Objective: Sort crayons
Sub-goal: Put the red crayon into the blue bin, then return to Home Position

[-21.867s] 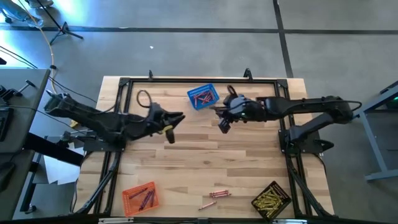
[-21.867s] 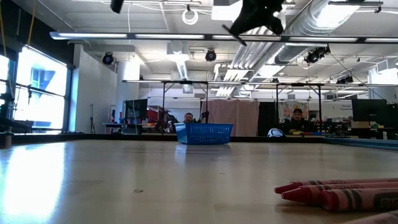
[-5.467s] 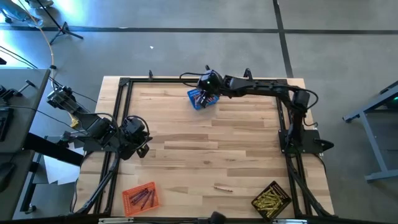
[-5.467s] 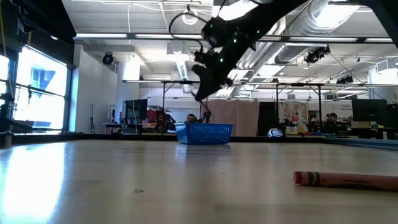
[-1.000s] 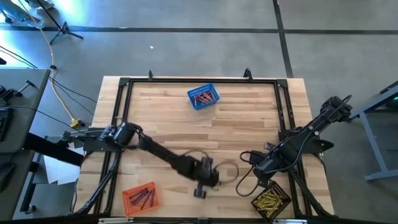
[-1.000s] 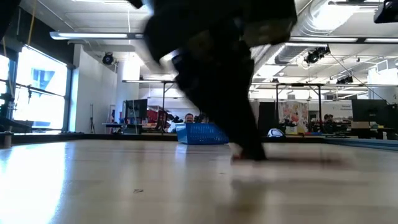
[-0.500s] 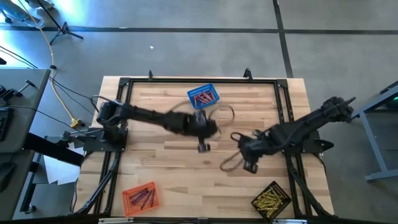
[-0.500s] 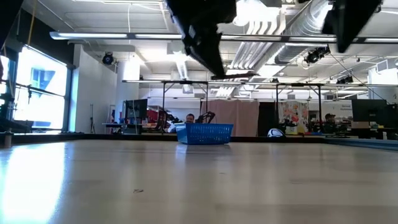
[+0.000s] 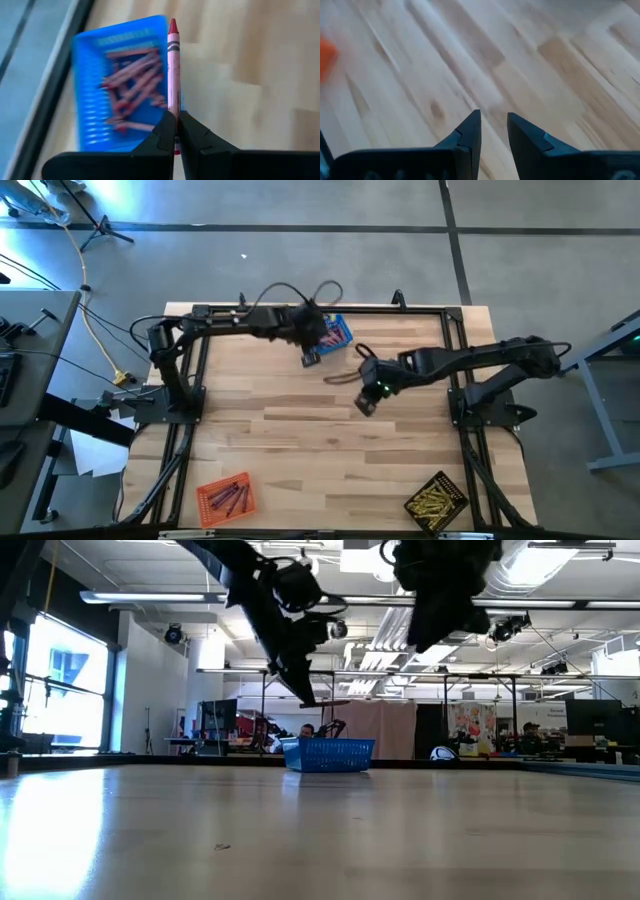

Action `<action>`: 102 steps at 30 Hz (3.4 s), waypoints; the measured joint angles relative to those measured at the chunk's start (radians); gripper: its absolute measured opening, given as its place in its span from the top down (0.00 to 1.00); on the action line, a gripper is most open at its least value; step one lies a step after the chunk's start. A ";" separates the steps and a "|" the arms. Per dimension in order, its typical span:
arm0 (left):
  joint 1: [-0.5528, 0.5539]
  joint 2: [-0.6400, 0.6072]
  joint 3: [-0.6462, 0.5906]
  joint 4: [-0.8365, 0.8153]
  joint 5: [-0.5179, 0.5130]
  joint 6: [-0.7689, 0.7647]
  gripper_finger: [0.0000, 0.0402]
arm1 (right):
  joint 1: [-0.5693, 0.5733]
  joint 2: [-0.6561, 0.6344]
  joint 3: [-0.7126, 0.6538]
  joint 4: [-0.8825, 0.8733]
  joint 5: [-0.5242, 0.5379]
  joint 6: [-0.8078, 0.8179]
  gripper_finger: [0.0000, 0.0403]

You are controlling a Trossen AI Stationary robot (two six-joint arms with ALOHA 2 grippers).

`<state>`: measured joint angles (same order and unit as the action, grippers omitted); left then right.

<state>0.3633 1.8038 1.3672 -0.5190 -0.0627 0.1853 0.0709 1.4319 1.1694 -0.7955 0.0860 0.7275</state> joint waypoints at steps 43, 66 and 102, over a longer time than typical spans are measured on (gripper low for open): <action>-0.021 -0.559 0.017 -0.392 0.048 -0.407 0.85 | -0.091 -0.428 -0.536 0.530 -0.013 -0.138 0.81; -0.488 -0.723 -0.225 -0.374 -0.227 -0.786 0.85 | -0.106 -0.896 -0.921 0.737 0.095 -0.275 0.81; -0.837 -0.723 -0.229 -0.451 -0.235 -0.833 0.85 | -0.106 -1.094 -1.087 0.741 0.144 -0.217 0.81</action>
<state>-0.4733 1.0805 1.1378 -0.9701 -0.2977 -0.6480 -0.0349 0.3384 0.0821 -0.0543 0.2305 0.5105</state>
